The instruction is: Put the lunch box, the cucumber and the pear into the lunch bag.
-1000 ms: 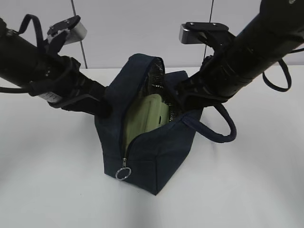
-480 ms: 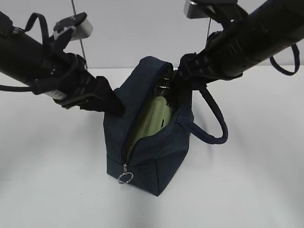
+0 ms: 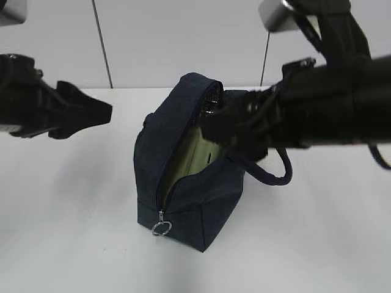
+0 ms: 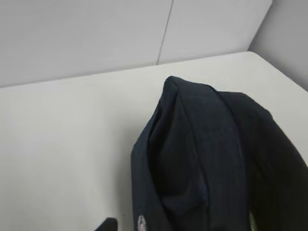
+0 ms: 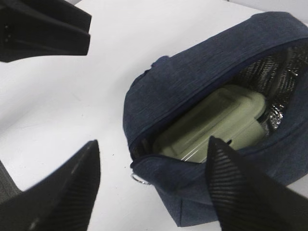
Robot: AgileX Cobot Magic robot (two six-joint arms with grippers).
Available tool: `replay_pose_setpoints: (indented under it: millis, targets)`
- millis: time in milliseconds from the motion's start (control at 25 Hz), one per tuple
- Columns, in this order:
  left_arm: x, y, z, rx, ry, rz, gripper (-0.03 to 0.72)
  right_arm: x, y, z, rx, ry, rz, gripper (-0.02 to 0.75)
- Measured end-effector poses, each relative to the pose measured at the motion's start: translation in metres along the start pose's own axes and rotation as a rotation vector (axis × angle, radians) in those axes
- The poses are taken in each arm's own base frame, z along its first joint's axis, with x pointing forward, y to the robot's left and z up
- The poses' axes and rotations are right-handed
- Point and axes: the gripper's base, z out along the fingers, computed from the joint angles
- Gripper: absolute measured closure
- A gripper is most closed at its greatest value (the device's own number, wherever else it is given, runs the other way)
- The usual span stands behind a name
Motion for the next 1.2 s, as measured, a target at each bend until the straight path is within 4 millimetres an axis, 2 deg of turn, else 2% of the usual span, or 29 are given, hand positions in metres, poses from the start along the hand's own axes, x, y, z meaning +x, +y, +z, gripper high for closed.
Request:
replay_pose_setpoints:
  millis: [240,480,720,960,1200]
  targets:
    - [0.034,0.004,-0.012,-0.069,-0.003,-0.005,0.327,0.054,0.032,0.002,-0.006,0.008,-0.09,0.211]
    - [0.047,0.006,-0.013,-0.094,0.013,-0.011,0.327,0.081,0.051,0.022,0.025,0.046,-0.147,0.237]
    - [0.046,0.006,-0.014,-0.096,0.001,-0.024,0.349,0.105,0.049,0.058,0.086,0.091,-0.104,0.239]
    - [0.046,0.006,-0.014,-0.096,-0.004,-0.042,0.355,0.124,0.047,0.089,0.095,0.036,-0.043,0.241]
    - [0.045,0.006,-0.014,-0.095,-0.012,-0.073,0.356,0.15,0.043,0.115,0.111,0.051,-0.078,0.241]
